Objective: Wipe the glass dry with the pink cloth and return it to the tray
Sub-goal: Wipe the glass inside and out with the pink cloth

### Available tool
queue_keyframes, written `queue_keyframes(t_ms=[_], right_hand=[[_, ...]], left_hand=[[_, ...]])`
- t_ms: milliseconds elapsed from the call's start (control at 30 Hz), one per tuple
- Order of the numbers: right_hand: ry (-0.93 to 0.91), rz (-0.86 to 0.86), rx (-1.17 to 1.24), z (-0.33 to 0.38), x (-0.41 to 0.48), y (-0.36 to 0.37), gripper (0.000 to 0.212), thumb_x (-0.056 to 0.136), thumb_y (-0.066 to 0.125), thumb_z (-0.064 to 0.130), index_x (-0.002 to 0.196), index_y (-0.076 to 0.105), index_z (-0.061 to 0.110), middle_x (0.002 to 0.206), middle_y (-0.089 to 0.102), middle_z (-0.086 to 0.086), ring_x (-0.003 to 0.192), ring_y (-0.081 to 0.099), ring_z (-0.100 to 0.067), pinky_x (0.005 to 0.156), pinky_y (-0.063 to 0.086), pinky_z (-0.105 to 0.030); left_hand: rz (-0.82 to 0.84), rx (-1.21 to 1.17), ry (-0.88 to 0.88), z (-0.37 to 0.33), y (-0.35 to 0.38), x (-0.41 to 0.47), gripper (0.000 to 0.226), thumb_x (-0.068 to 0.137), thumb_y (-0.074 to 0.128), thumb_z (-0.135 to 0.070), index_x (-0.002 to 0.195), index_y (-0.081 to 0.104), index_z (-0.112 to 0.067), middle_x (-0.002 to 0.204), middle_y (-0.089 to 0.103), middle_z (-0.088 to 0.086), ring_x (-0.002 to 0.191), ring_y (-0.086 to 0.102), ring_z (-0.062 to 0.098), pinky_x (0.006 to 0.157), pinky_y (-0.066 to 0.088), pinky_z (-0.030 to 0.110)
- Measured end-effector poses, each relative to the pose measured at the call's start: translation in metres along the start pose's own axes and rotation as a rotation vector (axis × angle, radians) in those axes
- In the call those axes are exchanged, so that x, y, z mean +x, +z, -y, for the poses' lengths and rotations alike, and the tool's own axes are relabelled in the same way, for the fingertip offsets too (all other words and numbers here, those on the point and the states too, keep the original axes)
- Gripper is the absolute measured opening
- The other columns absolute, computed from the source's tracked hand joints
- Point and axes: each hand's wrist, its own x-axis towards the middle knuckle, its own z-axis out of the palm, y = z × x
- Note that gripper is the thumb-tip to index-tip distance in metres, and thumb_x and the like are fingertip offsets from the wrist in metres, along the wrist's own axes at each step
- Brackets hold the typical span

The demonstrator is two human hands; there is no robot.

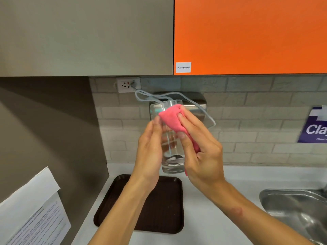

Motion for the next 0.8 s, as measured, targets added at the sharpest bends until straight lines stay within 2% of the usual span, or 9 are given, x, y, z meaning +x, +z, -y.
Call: queue_keyframes(t_ms=[33,100,200,267,333,467,533,633,800], right_hand=[[0.027,0.019,0.018,0.001,0.004,0.001,0.039,0.103,0.058,-0.002,0.142,0.06,-0.005,0.153,0.058,-0.016,0.149,0.054,-0.021,0.121,0.048,-0.038],[0.106,0.056,0.062,0.003,0.014,0.002,0.038,0.106,0.058,-0.001,0.143,0.061,-0.001,0.154,0.06,-0.011,0.149,0.052,-0.018,0.122,0.047,-0.04],[0.183,0.129,0.096,0.003,0.027,-0.001,0.038,0.109,0.054,0.006,0.147,0.06,0.005,0.156,0.059,-0.005,0.153,0.046,-0.009,0.127,0.04,-0.036],[0.164,0.145,0.085,0.004,0.022,0.0,0.04,0.11,0.054,0.006,0.15,0.057,0.006,0.161,0.053,-0.006,0.155,0.042,-0.009,0.128,0.038,-0.033],[0.11,0.138,0.063,0.005,0.004,0.003,0.044,0.108,0.052,0.006,0.152,0.052,0.002,0.165,0.047,-0.01,0.157,0.041,-0.014,0.128,0.038,-0.035],[-0.021,0.125,0.034,-0.001,-0.047,0.002,0.043,0.108,0.05,0.004,0.15,0.048,-0.005,0.163,0.047,-0.014,0.156,0.044,-0.028,0.126,0.041,-0.046],[-0.056,0.138,0.041,-0.003,-0.046,-0.002,0.043,0.107,0.051,0.005,0.149,0.048,-0.006,0.162,0.048,-0.015,0.155,0.045,-0.03,0.126,0.041,-0.047],[-0.035,0.145,0.058,-0.004,-0.01,-0.005,0.041,0.108,0.051,0.002,0.148,0.05,-0.008,0.16,0.05,-0.02,0.155,0.045,-0.03,0.126,0.042,-0.047],[0.054,0.08,0.093,-0.003,0.024,-0.006,0.042,0.106,0.05,0.001,0.148,0.053,-0.007,0.158,0.053,-0.019,0.154,0.046,-0.023,0.127,0.041,-0.039]], left_hand=[[0.018,0.004,-0.016,-0.001,0.002,0.0,0.054,0.102,0.043,-0.068,0.132,0.071,-0.032,0.128,0.079,0.004,0.123,0.073,0.027,0.108,0.054,0.06],[0.03,0.003,-0.049,0.0,0.004,0.0,0.059,0.099,0.044,-0.072,0.137,0.068,-0.033,0.135,0.076,0.004,0.128,0.071,0.026,0.109,0.054,0.056],[0.052,-0.04,-0.08,0.002,0.005,-0.001,0.071,0.09,0.057,-0.074,0.142,0.065,-0.026,0.128,0.079,0.008,0.118,0.076,0.025,0.091,0.063,0.041],[0.016,-0.076,-0.081,0.005,0.004,0.0,0.069,0.087,0.064,-0.068,0.137,0.066,-0.021,0.124,0.08,0.011,0.116,0.077,0.027,0.094,0.062,0.048],[-0.024,-0.095,-0.069,0.006,0.001,0.001,0.062,0.094,0.062,-0.06,0.136,0.066,-0.016,0.126,0.078,0.015,0.12,0.075,0.034,0.101,0.059,0.055],[-0.062,-0.097,-0.047,0.0,-0.008,0.006,0.061,0.091,0.062,-0.065,0.125,0.07,-0.015,0.121,0.077,0.022,0.118,0.073,0.044,0.102,0.059,0.057],[-0.048,-0.101,-0.056,-0.002,-0.008,0.006,0.068,0.09,0.063,-0.063,0.128,0.067,-0.006,0.125,0.072,0.03,0.12,0.069,0.051,0.101,0.06,0.059],[0.034,-0.133,-0.059,0.003,-0.002,0.002,0.074,0.09,0.062,-0.065,0.135,0.066,-0.006,0.124,0.077,0.022,0.119,0.074,0.036,0.081,0.066,0.034],[0.066,-0.173,-0.057,0.003,0.005,0.001,0.055,0.097,0.064,-0.058,0.13,0.075,-0.016,0.123,0.08,0.016,0.113,0.079,0.027,0.084,0.064,0.031]])
